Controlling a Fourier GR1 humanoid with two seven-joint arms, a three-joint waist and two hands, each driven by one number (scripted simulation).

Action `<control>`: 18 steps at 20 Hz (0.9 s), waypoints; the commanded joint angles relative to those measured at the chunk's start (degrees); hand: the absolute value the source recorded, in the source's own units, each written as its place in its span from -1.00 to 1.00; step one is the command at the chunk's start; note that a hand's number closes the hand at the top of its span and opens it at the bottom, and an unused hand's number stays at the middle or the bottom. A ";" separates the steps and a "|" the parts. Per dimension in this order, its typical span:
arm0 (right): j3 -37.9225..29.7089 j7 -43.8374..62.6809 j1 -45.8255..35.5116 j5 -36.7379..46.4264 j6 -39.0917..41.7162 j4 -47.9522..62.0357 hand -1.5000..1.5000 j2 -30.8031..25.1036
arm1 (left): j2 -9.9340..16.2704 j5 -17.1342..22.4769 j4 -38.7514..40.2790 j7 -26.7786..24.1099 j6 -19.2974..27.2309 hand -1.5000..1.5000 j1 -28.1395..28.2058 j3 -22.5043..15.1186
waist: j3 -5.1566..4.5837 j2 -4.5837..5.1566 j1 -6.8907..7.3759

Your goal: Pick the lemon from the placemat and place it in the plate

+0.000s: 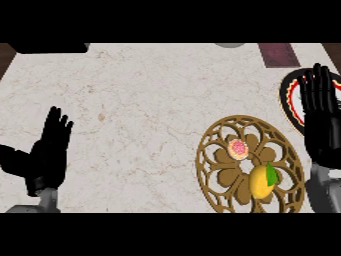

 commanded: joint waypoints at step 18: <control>-18.48 6.06 40.88 13.77 -17.43 -30.90 -1.00 -0.92 | 3.40 -0.34 8.24 3.31 -15.96 0.00 3.49 -6.25 | 0.06 -0.50 -0.12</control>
